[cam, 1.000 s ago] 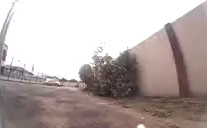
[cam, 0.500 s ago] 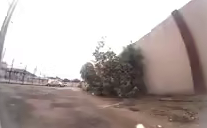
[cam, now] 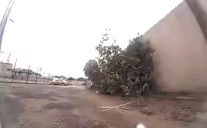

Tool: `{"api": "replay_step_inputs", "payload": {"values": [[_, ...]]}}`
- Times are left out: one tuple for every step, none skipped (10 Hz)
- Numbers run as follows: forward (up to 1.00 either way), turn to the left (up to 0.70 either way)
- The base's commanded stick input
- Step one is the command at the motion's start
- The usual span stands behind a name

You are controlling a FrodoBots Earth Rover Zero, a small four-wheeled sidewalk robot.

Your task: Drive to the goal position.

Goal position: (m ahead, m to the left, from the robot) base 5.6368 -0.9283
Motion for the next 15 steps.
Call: {"api": "replay_step_inputs", "payload": {"values": [[1.0, 0.0], [1.0, 0.0], [1.0, 0.0], [1.0, 0.0], [1.0, 0.0], [1.0, 0.0], [1.0, 0.0], [1.0, 0.0], [1.0, 0.0], [1.0, 0.0], [1.0, 0.0], [1.0, 0.0], [1.0, 0.0], [1.0, 0.0], [1.0, 0.0]]}}
